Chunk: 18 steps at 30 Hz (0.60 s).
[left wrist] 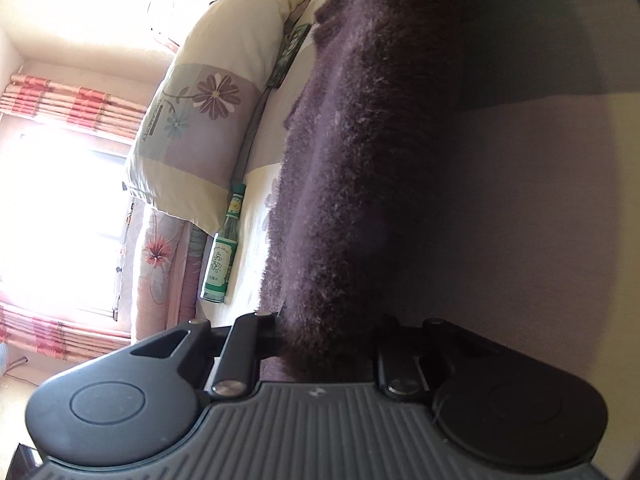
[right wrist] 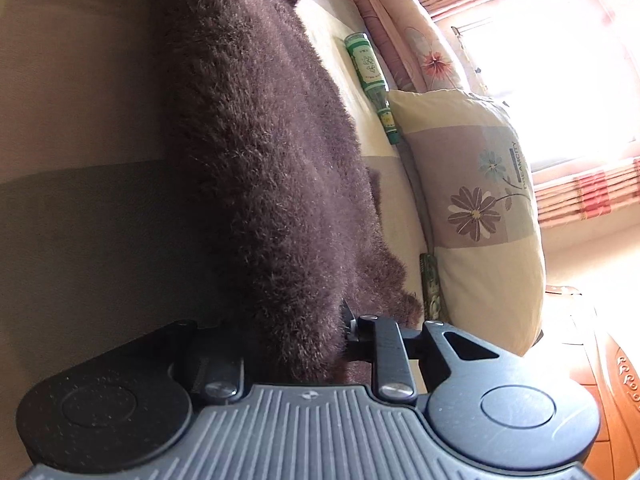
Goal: Fold clothes
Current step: 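Fold the held edge over the sweater with both grippers, then open them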
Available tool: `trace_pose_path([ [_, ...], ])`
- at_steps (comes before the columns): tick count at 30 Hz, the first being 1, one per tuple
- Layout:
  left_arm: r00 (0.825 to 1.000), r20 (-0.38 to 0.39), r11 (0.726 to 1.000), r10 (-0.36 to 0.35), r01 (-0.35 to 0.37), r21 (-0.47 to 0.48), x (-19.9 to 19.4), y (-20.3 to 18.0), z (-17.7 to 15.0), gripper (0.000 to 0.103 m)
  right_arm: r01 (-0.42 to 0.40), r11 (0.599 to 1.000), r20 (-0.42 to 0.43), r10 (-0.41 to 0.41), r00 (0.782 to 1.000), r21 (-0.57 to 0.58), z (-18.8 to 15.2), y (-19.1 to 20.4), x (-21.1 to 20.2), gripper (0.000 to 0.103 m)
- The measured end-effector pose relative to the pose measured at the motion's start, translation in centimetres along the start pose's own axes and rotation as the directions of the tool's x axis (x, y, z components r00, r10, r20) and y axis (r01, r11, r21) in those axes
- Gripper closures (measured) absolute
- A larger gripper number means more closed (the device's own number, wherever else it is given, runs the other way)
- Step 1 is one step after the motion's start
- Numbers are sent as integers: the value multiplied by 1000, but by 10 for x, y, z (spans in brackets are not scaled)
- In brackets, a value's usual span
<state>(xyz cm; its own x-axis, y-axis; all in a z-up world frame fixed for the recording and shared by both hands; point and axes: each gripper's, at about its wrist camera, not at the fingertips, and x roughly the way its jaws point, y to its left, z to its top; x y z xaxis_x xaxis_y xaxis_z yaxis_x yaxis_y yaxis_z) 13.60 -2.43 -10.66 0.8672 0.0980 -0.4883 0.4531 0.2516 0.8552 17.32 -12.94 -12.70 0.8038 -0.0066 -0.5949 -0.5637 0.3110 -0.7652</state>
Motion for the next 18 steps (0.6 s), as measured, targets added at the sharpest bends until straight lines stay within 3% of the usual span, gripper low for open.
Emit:
trace_pose_path([
  [8, 1000, -7, 1000, -22, 22, -22, -51, -33, -4, 85, -46, 999, -4, 46, 999, 16, -17, 34, -50, 75],
  [18, 997, -39, 996, -70, 68, -50, -60, -52, -6, 82, -67, 992, -16, 69, 998, 103, -26, 54, -64, 74],
])
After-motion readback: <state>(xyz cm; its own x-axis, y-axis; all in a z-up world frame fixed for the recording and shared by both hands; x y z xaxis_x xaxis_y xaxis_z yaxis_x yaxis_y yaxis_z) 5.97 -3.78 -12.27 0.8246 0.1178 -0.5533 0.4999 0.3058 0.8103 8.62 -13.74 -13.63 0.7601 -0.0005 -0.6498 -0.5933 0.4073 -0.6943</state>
